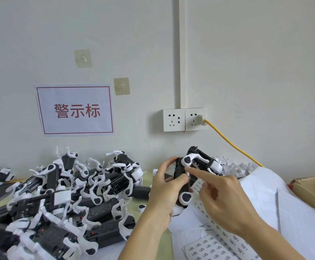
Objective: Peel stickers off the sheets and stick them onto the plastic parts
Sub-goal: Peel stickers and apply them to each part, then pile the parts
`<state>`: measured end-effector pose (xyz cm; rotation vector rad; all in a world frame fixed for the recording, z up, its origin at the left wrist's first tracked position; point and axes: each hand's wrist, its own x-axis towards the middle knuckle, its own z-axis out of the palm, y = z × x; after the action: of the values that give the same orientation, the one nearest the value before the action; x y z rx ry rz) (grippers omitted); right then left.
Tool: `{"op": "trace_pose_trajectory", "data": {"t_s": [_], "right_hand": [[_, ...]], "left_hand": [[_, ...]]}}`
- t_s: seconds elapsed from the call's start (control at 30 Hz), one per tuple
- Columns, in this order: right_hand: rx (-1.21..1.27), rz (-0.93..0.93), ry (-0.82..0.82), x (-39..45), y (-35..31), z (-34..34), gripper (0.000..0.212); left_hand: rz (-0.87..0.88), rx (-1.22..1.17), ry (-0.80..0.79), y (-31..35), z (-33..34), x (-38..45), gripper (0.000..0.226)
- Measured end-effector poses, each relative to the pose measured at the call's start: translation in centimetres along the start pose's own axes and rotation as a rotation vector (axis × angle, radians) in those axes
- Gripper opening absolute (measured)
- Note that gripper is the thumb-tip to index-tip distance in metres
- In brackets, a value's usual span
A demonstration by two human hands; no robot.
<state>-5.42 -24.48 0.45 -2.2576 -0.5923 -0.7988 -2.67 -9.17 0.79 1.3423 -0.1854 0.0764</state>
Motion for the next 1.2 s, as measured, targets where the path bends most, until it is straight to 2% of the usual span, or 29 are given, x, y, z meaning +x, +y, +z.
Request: {"op": "trace_pose_trajectory", "data": {"t_s": [0.17,0.33,0.5,0.6,0.83,0.9,1.0,1.1,1.2], "right_hand": [[-0.086,0.021,0.028,0.2,-0.3,-0.2,0.065],[-0.11,0.051,0.071,0.2,-0.4,-0.3,0.059],[0.001,0.115,0.112,0.3,0.5,-0.1,0.048],[0.1,0.12,0.166,0.3,0.5,0.2,0.045],[0.259,0.193,0.336,0.8,0.6,0.1,0.027],[0.328,0.231,0.305,0.8,0.4,-0.2,0.035],[0.508,0.275,0.134,0.9,0.7,-0.8,0.049],[0.487,0.228,0.006,1.1,0.9,-1.3,0.034],[0.515,0.231,0.0,1.0,1.0,-1.2,0.03]], "left_hand": [[-0.008,-0.081,-0.053,0.4,-0.2,0.0,0.044],[-0.017,-0.137,-0.032,0.3,0.0,0.1,0.039],[0.024,-0.135,0.033,0.1,-0.2,0.4,0.03],[0.037,-0.096,0.036,0.0,-0.4,0.5,0.036],[0.072,0.028,-0.075,0.2,-0.4,0.1,0.05],[0.107,0.105,-0.155,0.3,-0.2,-0.1,0.052],[0.17,0.258,-0.267,0.2,0.3,-0.6,0.057],[0.202,0.363,-0.292,0.0,0.2,-0.8,0.061],[0.193,0.361,-0.275,-0.2,0.0,-0.6,0.061]]}}
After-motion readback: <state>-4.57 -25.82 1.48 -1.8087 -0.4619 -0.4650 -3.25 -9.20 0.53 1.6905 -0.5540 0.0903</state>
